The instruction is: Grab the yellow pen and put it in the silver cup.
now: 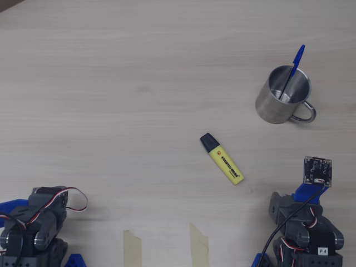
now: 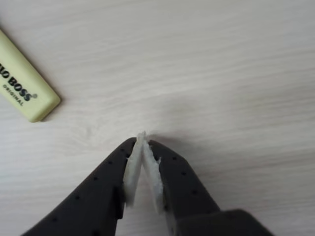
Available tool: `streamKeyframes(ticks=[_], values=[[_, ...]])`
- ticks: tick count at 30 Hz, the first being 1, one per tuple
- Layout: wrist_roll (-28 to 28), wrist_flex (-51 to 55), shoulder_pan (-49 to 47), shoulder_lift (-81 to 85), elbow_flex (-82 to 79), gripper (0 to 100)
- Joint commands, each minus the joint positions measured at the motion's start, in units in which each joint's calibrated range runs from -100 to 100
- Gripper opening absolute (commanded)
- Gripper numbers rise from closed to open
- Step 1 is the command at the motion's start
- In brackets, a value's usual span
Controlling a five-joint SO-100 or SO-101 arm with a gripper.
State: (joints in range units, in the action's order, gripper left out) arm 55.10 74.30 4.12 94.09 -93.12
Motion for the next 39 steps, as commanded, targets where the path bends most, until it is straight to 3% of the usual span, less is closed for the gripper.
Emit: streamKeyframes(ticks=[1,24,39], values=[[-0.4,0.6,-1.2,-4.5,6.8,3],[-0.4,0.2,-11.1,-30.8,27.6,21],[-11.5,0.2,-11.1,-50.5,40.5,21]])
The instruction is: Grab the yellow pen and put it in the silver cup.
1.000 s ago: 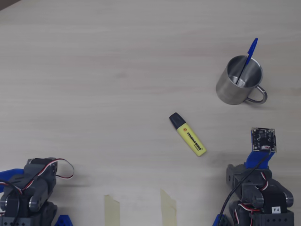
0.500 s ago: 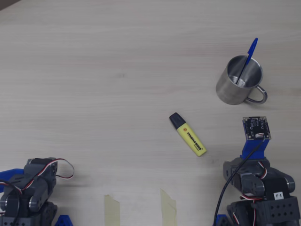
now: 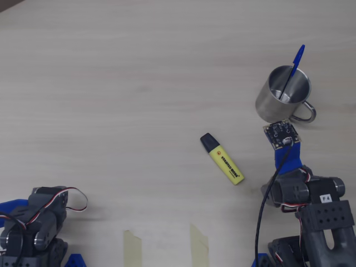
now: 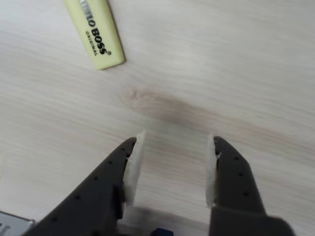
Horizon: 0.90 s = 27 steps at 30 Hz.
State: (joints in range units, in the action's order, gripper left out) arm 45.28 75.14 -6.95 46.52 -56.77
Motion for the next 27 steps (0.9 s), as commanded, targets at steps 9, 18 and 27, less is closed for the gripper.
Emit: streamKeyframes(ticks=[9,18,27], values=[[-7.1,-0.8,-1.1,-11.4,11.4,21],[-9.9,-4.5,-5.3,-20.6,16.3,21],[-12.0,-4.1,-8.1,-28.1,25.5,21]])
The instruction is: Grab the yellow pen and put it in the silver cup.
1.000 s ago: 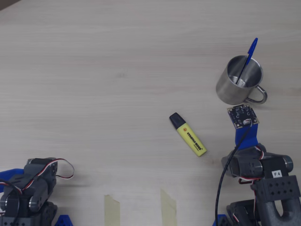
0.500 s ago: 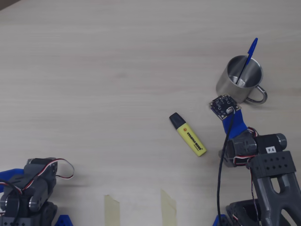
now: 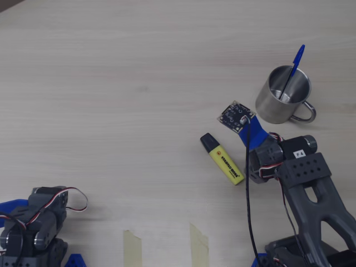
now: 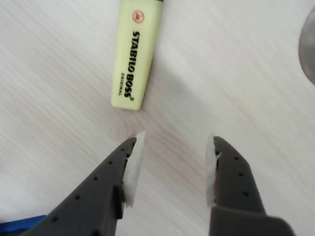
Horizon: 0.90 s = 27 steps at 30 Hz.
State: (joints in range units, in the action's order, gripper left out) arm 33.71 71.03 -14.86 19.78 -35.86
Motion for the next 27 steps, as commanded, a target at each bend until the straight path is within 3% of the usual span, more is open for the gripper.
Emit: streamKeyframes(ticks=[1,20,27], values=[[-0.4,0.0,-0.5,-2.4,5.3,21],[0.2,-0.6,-7.8,-14.1,12.9,21],[0.2,-7.1,-11.4,-17.1,12.3,21]])
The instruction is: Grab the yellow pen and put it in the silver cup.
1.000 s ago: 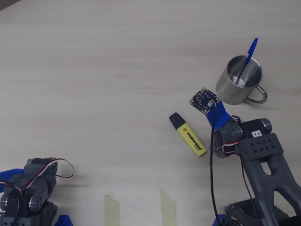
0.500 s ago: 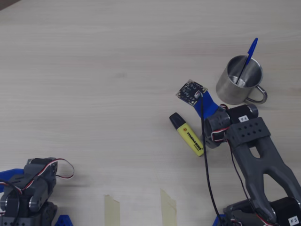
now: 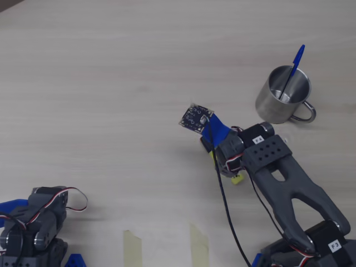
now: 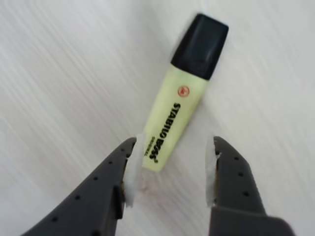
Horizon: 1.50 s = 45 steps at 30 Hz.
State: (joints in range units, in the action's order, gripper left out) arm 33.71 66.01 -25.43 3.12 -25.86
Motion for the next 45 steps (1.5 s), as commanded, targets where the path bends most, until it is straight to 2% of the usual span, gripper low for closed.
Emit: streamKeyframes(ticks=[1,19,28,45], values=[[0.2,-2.3,-1.3,-0.9,2.3,21],[0.3,-3.7,-0.5,-8.1,2.0,21],[0.2,-10.8,0.6,-11.8,-0.9,21],[0.2,-10.8,2.8,-11.9,-1.6,21]])
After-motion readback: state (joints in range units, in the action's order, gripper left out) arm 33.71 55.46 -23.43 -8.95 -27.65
